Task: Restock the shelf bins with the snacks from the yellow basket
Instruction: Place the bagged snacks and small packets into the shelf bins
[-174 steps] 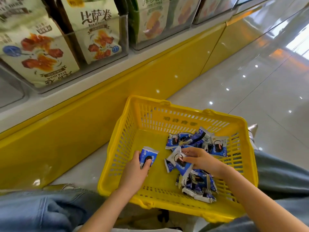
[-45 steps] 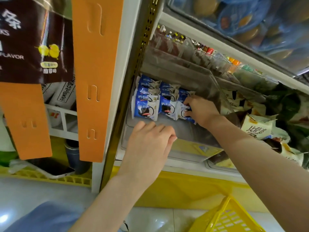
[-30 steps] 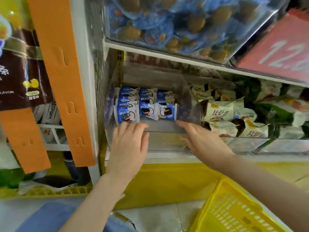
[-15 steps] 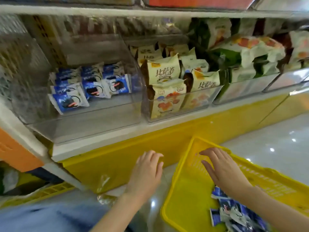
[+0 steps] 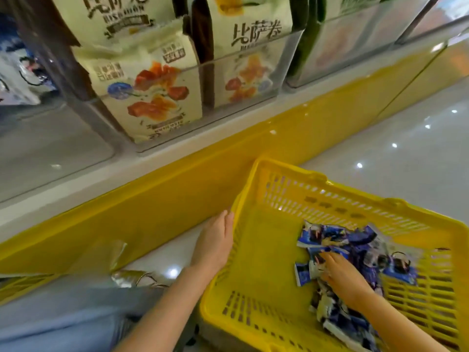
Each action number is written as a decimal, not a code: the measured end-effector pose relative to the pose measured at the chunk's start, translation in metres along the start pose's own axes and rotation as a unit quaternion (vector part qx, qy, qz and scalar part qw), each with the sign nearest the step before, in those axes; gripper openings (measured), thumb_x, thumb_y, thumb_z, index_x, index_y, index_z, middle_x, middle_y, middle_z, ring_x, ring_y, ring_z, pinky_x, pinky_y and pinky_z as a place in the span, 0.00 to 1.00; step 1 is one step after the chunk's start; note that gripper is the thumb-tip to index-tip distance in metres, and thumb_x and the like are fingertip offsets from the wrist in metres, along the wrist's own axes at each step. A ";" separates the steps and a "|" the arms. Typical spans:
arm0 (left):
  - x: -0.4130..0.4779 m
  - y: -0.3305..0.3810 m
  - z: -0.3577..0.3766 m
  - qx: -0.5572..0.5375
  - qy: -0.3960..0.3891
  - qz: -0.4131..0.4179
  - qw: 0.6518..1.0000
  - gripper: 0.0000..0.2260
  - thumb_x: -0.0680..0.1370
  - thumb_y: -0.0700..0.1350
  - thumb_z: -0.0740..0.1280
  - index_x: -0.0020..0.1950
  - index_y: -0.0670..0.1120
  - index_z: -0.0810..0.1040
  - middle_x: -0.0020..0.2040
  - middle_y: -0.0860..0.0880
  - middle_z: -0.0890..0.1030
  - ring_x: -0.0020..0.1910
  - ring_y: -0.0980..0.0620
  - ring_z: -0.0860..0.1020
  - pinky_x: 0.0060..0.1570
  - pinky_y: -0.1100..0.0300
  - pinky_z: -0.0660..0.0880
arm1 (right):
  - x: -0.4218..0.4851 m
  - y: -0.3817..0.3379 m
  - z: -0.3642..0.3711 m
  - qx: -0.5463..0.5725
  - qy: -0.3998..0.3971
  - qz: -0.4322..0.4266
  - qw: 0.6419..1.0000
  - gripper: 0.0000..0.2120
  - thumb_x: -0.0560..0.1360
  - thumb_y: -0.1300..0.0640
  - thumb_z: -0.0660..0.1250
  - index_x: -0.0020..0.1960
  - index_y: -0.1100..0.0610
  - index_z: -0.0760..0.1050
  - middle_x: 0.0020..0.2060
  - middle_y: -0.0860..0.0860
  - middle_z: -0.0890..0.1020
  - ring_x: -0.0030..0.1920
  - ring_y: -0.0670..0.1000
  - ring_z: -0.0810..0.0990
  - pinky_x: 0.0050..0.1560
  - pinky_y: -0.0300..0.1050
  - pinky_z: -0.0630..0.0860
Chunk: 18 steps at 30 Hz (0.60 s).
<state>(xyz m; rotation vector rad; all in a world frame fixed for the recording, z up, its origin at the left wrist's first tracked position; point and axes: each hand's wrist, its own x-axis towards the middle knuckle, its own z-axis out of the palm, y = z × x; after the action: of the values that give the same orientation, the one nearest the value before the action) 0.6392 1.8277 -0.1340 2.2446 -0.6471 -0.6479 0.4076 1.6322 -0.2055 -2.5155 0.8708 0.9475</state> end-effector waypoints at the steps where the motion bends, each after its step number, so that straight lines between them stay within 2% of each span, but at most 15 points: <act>1: -0.001 -0.001 0.001 -0.018 0.000 0.001 1.000 0.16 0.82 0.46 0.52 0.55 0.37 0.75 0.55 0.36 0.78 0.55 0.40 0.75 0.50 0.55 0.66 | 0.004 0.003 0.003 -0.010 0.001 0.005 1.000 0.30 0.79 0.53 0.61 0.76 0.53 0.50 0.74 0.50 0.57 0.73 0.53 0.58 0.71 0.46 0.61; 4: -0.003 -0.003 0.002 -0.084 -0.009 0.021 0.996 0.12 0.82 0.48 0.53 0.44 0.50 0.73 0.45 0.43 0.78 0.43 0.49 0.74 0.36 0.68 0.65 | 0.014 0.009 0.011 -0.041 0.029 0.027 0.998 0.33 0.78 0.52 0.63 0.76 0.54 0.49 0.75 0.51 0.55 0.74 0.53 0.55 0.72 0.46 0.57; 5: -0.004 -0.002 0.003 -0.096 -0.007 0.027 0.995 0.12 0.81 0.49 0.53 0.41 0.51 0.71 0.44 0.48 0.77 0.43 0.49 0.71 0.33 0.68 0.64 | 0.016 0.012 0.012 -0.042 0.044 0.038 0.997 0.35 0.77 0.53 0.65 0.76 0.55 0.48 0.74 0.52 0.55 0.74 0.54 0.55 0.71 0.45 0.59; 8: -0.004 -0.003 0.005 -0.100 0.017 0.035 0.994 0.14 0.81 0.49 0.54 0.40 0.47 0.73 0.43 0.53 0.76 0.43 0.52 0.70 0.34 0.63 0.64 | 0.019 0.018 0.015 -0.060 0.064 0.058 0.994 0.35 0.76 0.52 0.66 0.75 0.56 0.50 0.72 0.52 0.59 0.71 0.55 0.59 0.68 0.44 0.65; 10: -0.004 -0.005 0.006 -0.091 0.027 0.039 0.995 0.13 0.81 0.49 0.55 0.36 0.53 0.69 0.31 0.53 0.72 0.33 0.58 0.70 0.31 0.70 0.62 | 0.022 0.021 0.016 -0.085 0.060 0.062 0.993 0.28 0.78 0.52 0.62 0.74 0.54 0.54 0.71 0.51 0.62 0.70 0.56 0.60 0.67 0.45 0.66; 11: -0.004 -0.005 0.006 -0.083 0.029 0.039 0.995 0.14 0.81 0.50 0.55 0.35 0.55 0.68 0.29 0.56 0.70 0.30 0.62 0.69 0.30 0.71 0.61 | 0.023 0.021 0.018 -0.084 0.057 0.067 0.993 0.24 0.80 0.54 0.59 0.73 0.54 0.57 0.70 0.51 0.64 0.69 0.57 0.61 0.65 0.46 0.67; 13: -0.005 -0.004 0.006 -0.072 0.028 0.039 0.996 0.14 0.81 0.50 0.55 0.35 0.55 0.67 0.28 0.59 0.70 0.29 0.64 0.68 0.30 0.71 0.61 | 0.026 0.020 0.020 -0.052 0.056 0.075 0.994 0.17 0.81 0.57 0.56 0.70 0.54 0.63 0.68 0.51 0.68 0.68 0.57 0.61 0.61 0.46 0.70; 15: -0.005 -0.003 0.006 -0.061 0.032 0.044 0.997 0.14 0.81 0.49 0.55 0.35 0.55 0.66 0.29 0.58 0.69 0.30 0.63 0.68 0.30 0.71 0.62 | 0.025 0.020 0.017 -0.015 0.060 0.068 0.996 0.13 0.82 0.56 0.55 0.65 0.55 0.69 0.65 0.51 0.72 0.66 0.56 0.64 0.57 0.47 0.72; 18: -0.005 0.000 0.004 -0.039 0.023 0.044 0.998 0.12 0.81 0.50 0.53 0.38 0.54 0.68 0.32 0.56 0.70 0.32 0.59 0.69 0.34 0.64 0.61 | 0.019 0.021 0.010 0.050 0.071 0.044 0.995 0.08 0.80 0.57 0.60 0.56 0.57 0.75 0.59 0.53 0.75 0.58 0.55 0.71 0.55 0.48 0.73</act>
<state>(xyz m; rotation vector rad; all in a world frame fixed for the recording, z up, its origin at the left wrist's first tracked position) 0.6334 1.8291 -0.1350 2.1394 -0.6824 -0.5659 0.4004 1.6130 -0.2271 -2.5002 1.0522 0.7371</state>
